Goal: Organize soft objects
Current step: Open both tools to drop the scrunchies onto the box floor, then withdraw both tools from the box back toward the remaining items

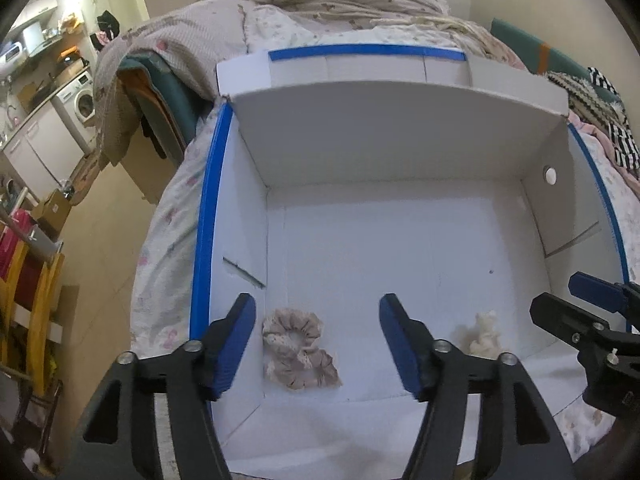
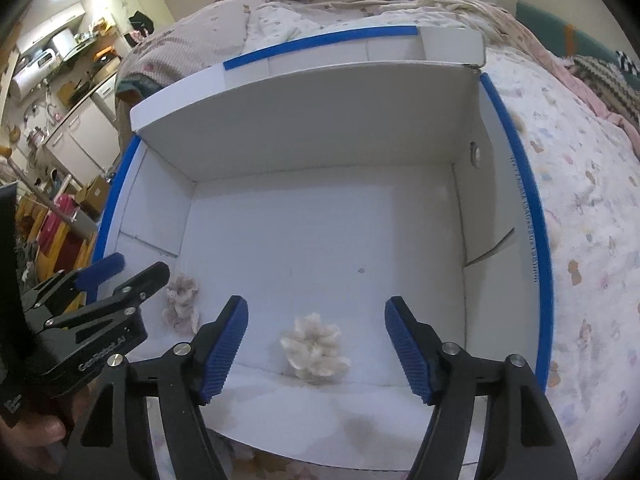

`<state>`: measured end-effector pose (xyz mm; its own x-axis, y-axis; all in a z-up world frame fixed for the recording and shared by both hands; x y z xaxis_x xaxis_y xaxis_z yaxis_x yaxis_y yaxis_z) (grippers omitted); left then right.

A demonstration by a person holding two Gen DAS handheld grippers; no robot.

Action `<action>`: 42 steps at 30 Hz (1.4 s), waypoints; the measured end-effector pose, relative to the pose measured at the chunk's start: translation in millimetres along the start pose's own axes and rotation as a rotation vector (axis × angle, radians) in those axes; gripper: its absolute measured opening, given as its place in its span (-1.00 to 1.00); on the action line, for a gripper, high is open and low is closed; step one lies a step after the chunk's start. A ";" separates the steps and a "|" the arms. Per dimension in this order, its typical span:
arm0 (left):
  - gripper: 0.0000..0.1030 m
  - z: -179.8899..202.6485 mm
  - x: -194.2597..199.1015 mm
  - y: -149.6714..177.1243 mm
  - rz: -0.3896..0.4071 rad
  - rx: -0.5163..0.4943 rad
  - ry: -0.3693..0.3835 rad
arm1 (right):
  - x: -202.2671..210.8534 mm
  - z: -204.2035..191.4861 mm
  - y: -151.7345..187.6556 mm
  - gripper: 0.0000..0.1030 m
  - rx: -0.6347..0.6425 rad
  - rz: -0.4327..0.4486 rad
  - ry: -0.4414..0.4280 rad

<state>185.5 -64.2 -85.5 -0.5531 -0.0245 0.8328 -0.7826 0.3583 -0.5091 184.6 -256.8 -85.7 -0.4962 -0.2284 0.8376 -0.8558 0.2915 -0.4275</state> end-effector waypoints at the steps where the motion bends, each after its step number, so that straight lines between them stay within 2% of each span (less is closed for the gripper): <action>1: 0.28 0.5 0.8 -1.0 0.005 -0.002 0.001 | 0.7 1.1 -0.4 0.45 -0.006 0.002 0.004; 4: 0.29 1.8 2.5 -2.5 0.012 -0.002 0.008 | 2.3 2.5 0.6 0.55 -0.018 0.006 -0.005; 6: 0.29 1.6 3.6 -3.4 0.019 -0.001 0.004 | 4.4 2.0 0.1 1.00 -0.021 0.019 -0.016; 12: 0.29 2.7 10.4 -6.6 0.047 0.006 0.004 | 14.7 -0.3 -5.9 1.00 -0.027 0.078 -0.037; 20: 0.29 1.5 17.4 -7.4 0.063 0.032 0.033 | 17.2 3.5 -9.5 1.00 -0.046 0.094 -0.030; 23: 0.29 0.1 21.2 -5.2 0.063 0.022 0.023 | 20.7 3.7 -10.1 1.00 -0.058 0.108 -0.041; 27: 0.29 -7.8 28.6 -0.4 0.068 0.039 0.015 | 25.7 -0.7 -5.7 1.00 -0.030 0.155 -0.009; 31: 0.29 -15.9 38.6 5.0 0.073 0.050 0.020 | 32.5 -2.6 0.8 1.00 -0.044 0.143 -0.031; 36: 0.29 -27.0 57.5 14.4 0.102 0.056 -0.011 | 45.0 -3.1 10.1 1.00 -0.034 0.151 -0.024; 42: 0.29 -34.7 70.6 37.7 0.087 0.069 -0.017 | 59.7 -1.4 22.7 1.00 -0.027 0.144 -0.050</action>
<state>126.9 -20.1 -38.3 -0.6244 -0.0122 0.7810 -0.7487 0.2943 -0.5939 135.7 -262.5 -44.9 -0.6212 -0.2284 0.7496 -0.7710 0.3494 -0.5324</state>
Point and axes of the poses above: each gripper's, at about its wrist camera, not at the fingertips, and x roughly against the way its jaws point, z to its right, y to its underside, the point moved 4 cm from there along -x, roughly the way its jaws point, and after that the axes turned 14 degrees about -x, right-handed, at the moved point
